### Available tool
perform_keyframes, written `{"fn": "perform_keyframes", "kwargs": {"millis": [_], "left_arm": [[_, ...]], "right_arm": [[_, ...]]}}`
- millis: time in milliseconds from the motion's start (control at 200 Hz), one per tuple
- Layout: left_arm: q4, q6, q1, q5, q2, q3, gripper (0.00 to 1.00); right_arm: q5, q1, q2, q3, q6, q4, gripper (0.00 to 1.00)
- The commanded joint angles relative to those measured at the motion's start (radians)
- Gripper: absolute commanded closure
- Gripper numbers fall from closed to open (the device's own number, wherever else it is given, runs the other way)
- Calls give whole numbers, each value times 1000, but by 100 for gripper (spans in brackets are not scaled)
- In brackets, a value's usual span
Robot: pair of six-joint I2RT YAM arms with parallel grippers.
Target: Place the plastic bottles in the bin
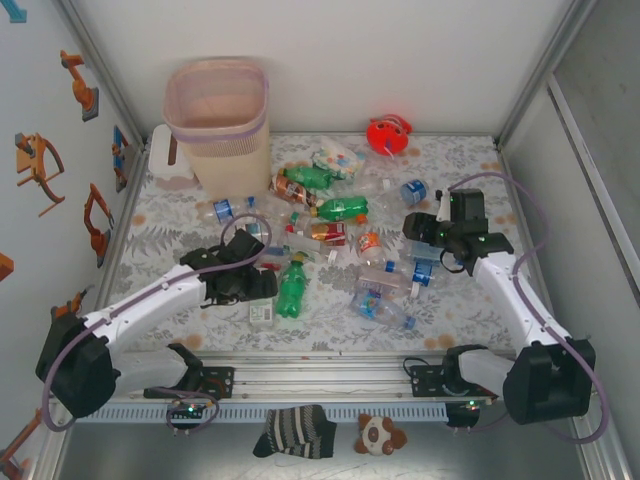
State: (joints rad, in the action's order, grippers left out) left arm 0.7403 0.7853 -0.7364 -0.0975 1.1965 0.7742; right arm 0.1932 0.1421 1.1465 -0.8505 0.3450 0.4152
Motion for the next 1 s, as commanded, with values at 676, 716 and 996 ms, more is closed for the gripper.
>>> {"fn": "perform_keyframes", "kwargs": {"millis": [676, 716, 996], "left_arm": [[10, 63, -127, -28, 233, 31, 14], [11, 62, -129, -31, 235, 33, 15], [23, 50, -131, -63, 230, 37, 21]], "right_arm": [[-23, 22, 3, -13, 36, 19, 25], [-23, 21, 5, -14, 36, 17, 25], [-27, 29, 5, -16, 41, 13, 25]]}}
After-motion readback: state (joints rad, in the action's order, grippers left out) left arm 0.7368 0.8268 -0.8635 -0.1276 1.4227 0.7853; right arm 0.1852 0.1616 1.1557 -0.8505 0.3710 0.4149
